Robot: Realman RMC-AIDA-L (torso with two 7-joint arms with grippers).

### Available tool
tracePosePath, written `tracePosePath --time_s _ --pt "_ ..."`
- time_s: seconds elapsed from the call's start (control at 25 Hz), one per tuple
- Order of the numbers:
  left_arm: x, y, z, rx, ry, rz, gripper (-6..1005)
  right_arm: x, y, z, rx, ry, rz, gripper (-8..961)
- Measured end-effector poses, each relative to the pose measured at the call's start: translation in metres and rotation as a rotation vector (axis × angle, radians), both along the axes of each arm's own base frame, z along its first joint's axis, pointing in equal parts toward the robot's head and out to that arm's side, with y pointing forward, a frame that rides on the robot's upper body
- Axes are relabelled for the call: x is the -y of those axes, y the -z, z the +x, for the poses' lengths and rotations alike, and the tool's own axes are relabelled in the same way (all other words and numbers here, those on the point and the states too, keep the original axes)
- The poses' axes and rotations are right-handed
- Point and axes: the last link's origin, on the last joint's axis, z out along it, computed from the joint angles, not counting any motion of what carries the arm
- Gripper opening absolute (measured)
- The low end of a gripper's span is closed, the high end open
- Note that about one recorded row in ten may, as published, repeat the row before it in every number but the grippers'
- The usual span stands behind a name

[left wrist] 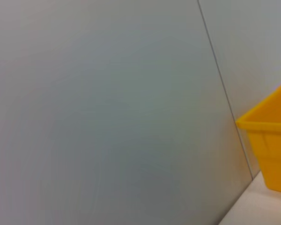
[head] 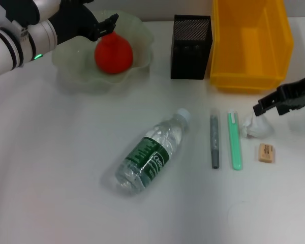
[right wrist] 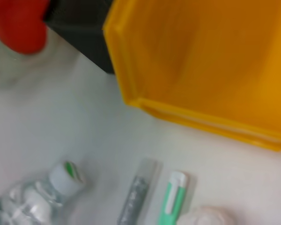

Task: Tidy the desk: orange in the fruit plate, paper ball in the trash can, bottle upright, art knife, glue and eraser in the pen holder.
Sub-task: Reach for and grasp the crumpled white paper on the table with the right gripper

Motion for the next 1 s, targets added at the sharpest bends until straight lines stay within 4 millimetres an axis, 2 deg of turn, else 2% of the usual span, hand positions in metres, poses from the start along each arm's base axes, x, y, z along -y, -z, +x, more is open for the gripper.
tracePosePath --time_s 0.6,1.0 --pt "0.001 -0.002 -0.004 0.0 -0.007 0.009 721 -0.008 0.029 0.006 0.004 -0.01 -0.037 675" --pt "0.002 -0.003 -0.006 -0.001 -0.011 0.009 720 -0.006 0.032 0.009 0.004 0.004 -0.046 659"
